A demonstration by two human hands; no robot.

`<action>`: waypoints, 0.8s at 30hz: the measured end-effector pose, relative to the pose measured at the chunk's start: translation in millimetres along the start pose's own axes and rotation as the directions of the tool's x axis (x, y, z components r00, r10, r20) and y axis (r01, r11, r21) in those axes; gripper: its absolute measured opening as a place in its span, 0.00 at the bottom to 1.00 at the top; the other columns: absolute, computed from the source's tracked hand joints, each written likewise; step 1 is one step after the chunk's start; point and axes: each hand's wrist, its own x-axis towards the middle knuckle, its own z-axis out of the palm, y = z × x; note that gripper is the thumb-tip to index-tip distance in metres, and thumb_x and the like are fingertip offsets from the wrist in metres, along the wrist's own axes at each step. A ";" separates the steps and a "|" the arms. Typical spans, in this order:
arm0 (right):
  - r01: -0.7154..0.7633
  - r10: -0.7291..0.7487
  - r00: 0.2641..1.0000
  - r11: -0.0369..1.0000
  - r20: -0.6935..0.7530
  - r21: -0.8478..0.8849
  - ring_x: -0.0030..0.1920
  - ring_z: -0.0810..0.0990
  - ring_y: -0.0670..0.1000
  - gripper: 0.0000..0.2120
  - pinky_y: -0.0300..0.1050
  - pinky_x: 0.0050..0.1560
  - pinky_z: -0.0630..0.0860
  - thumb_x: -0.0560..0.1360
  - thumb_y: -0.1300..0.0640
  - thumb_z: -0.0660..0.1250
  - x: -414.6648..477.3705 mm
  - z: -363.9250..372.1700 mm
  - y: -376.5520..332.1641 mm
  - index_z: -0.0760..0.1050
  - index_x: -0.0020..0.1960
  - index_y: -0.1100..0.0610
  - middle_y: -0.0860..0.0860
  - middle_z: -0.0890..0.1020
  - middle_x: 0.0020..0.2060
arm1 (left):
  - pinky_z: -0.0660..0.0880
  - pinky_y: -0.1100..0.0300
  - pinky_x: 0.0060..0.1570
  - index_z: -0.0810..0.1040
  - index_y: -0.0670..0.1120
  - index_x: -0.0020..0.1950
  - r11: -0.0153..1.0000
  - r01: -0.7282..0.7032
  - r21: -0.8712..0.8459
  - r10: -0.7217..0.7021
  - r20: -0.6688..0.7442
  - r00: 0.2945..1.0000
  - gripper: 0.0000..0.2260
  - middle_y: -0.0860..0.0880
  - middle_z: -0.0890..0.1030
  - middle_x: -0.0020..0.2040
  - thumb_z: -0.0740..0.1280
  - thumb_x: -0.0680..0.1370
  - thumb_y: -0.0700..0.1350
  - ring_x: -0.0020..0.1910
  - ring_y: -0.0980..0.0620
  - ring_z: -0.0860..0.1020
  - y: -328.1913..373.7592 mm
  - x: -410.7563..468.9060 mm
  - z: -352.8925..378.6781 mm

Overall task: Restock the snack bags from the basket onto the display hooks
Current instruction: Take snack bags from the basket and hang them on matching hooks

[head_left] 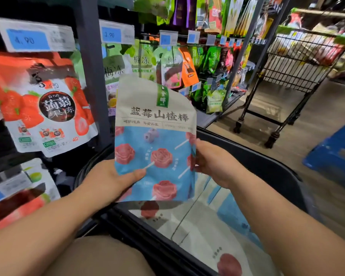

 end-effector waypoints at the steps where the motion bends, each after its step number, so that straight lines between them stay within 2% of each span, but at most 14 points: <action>1: 0.005 -0.006 1.000 0.994 -0.010 -0.107 0.46 0.81 0.46 0.14 0.45 0.53 0.76 0.81 0.46 0.62 -0.8 -10.6 0.0 0.78 0.59 0.54 0.48 0.84 0.47 | 0.76 0.55 0.52 0.84 0.54 0.42 0.999 -0.005 0.051 0.006 -0.025 1.000 0.02 0.52 0.86 0.44 0.74 0.75 0.48 0.46 0.53 0.83 0.3 0.2 1.2; 3: -0.018 -0.001 0.999 0.936 -0.053 -0.351 0.49 0.81 0.45 0.10 0.45 0.55 0.74 0.81 0.48 0.63 -3.1 -33.9 3.8 0.78 0.58 0.50 0.46 0.84 0.50 | 0.73 0.55 0.46 0.82 0.53 0.39 0.992 -0.010 0.125 0.017 -0.052 0.998 0.07 0.48 0.85 0.41 0.70 0.77 0.47 0.43 0.48 0.82 0.2 -0.8 3.4; 4: -0.056 0.012 0.995 0.874 -0.095 -0.483 0.53 0.80 0.46 0.09 0.44 0.57 0.74 0.80 0.48 0.64 -3.2 -46.2 7.6 0.78 0.58 0.48 0.46 0.83 0.53 | 0.72 0.56 0.42 0.80 0.54 0.38 0.991 -0.012 0.133 0.021 -0.070 0.997 0.08 0.49 0.84 0.39 0.69 0.78 0.47 0.42 0.49 0.80 0.4 -1.5 4.0; 7: -0.240 0.109 0.971 0.504 -0.214 -0.830 0.58 0.77 0.50 0.17 0.46 0.61 0.72 0.77 0.43 0.68 -0.8 -80.7 22.8 0.76 0.63 0.48 0.47 0.80 0.58 | 0.71 0.57 0.40 0.77 0.52 0.35 0.993 -0.001 0.121 0.022 -0.169 0.985 0.12 0.48 0.82 0.35 0.69 0.78 0.47 0.37 0.47 0.78 0.2 -2.7 3.3; 9: -0.334 0.255 0.931 0.314 -0.260 -0.889 0.58 0.76 0.51 0.22 0.50 0.62 0.73 0.74 0.38 0.69 -0.2 -95.5 30.6 0.74 0.64 0.47 0.48 0.78 0.60 | 0.71 0.54 0.40 0.75 0.49 0.33 0.994 0.004 0.112 0.023 -0.238 0.971 0.14 0.46 0.81 0.34 0.68 0.79 0.47 0.37 0.44 0.78 0.4 -1.8 3.0; 11: -0.364 0.370 0.888 0.201 -0.274 -0.909 0.56 0.76 0.50 0.24 0.49 0.58 0.73 0.72 0.36 0.69 -3.7 -100.8 31.0 0.73 0.62 0.47 0.47 0.77 0.58 | 0.66 0.53 0.36 0.72 0.51 0.30 0.993 0.013 0.113 0.020 -0.281 0.959 0.17 0.50 0.77 0.30 0.68 0.79 0.47 0.36 0.45 0.74 1.1 -2.9 3.5; 13: -0.363 0.400 0.875 0.165 -0.274 -0.917 0.53 0.76 0.49 0.23 0.46 0.53 0.71 0.73 0.36 0.69 -5.6 -100.5 27.8 0.74 0.61 0.49 0.47 0.77 0.55 | 0.62 0.54 0.38 0.71 0.53 0.32 0.992 0.011 0.123 0.026 -0.296 0.955 0.15 0.54 0.75 0.31 0.67 0.79 0.48 0.39 0.46 0.73 0.6 -4.0 2.9; 15: -0.337 0.396 0.881 0.144 -0.258 -0.931 0.52 0.77 0.49 0.20 0.45 0.49 0.70 0.75 0.38 0.69 -4.7 -96.9 25.0 0.77 0.58 0.51 0.47 0.79 0.53 | 0.63 0.55 0.37 0.71 0.54 0.34 0.990 0.005 0.138 0.037 -0.300 0.953 0.14 0.55 0.75 0.32 0.67 0.79 0.48 0.39 0.46 0.73 -1.4 -4.0 1.7; 17: -0.293 0.381 0.900 0.169 -0.212 -0.941 0.50 0.77 0.50 0.13 0.45 0.48 0.71 0.77 0.40 0.67 -2.3 -96.1 25.4 0.77 0.51 0.50 0.48 0.80 0.51 | 0.64 0.61 0.33 0.71 0.53 0.32 0.992 0.002 0.129 0.037 -0.299 0.954 0.16 0.56 0.75 0.31 0.66 0.80 0.48 0.36 0.49 0.72 -2.2 -3.8 1.6; 18: -0.287 0.375 0.909 0.238 -0.185 -0.928 0.50 0.78 0.50 0.11 0.46 0.49 0.73 0.77 0.42 0.67 -0.7 -98.3 28.2 0.76 0.48 0.49 0.48 0.80 0.49 | 0.63 0.61 0.33 0.72 0.53 0.32 0.993 -0.003 0.121 0.039 -0.296 0.954 0.15 0.55 0.75 0.31 0.66 0.80 0.48 0.35 0.50 0.72 -2.0 -3.6 1.7; 20: -0.303 0.330 0.932 0.487 -0.148 -0.819 0.45 0.80 0.50 0.10 0.51 0.52 0.76 0.78 0.45 0.68 2.1 -105.0 35.6 0.76 0.44 0.50 0.49 0.82 0.44 | 0.62 0.56 0.34 0.75 0.50 0.37 0.995 -0.009 0.102 0.039 -0.297 0.954 0.11 0.54 0.76 0.33 0.66 0.80 0.48 0.38 0.48 0.73 -1.6 -3.6 1.8; 22: -0.289 0.252 0.956 0.744 -0.147 -0.602 0.38 0.79 0.50 0.09 0.49 0.44 0.76 0.79 0.50 0.67 2.2 -109.8 37.7 0.74 0.42 0.53 0.51 0.80 0.37 | 0.65 0.61 0.34 0.77 0.48 0.41 0.997 -0.019 0.080 0.043 -0.314 0.948 0.09 0.53 0.77 0.34 0.65 0.80 0.48 0.38 0.48 0.74 -1.7 -3.5 1.5; 23: -0.282 0.224 0.959 0.830 -0.176 -0.480 0.36 0.78 0.50 0.08 0.47 0.41 0.76 0.80 0.52 0.67 1.4 -109.8 36.7 0.74 0.43 0.54 0.52 0.79 0.36 | 0.65 0.65 0.33 0.78 0.47 0.42 0.997 -0.021 0.073 0.044 -0.323 0.945 0.09 0.53 0.77 0.34 0.65 0.80 0.48 0.37 0.48 0.74 -1.9 -3.5 1.2; 24: -0.277 0.204 0.953 0.883 -0.223 -0.379 0.36 0.78 0.52 0.08 0.47 0.40 0.75 0.81 0.54 0.66 1.8 -110.1 36.1 0.73 0.44 0.55 0.54 0.78 0.37 | 0.64 0.65 0.32 0.78 0.45 0.42 0.997 -0.022 0.068 0.043 -0.332 0.942 0.09 0.52 0.77 0.34 0.65 0.80 0.48 0.37 0.49 0.73 -2.1 -3.3 1.1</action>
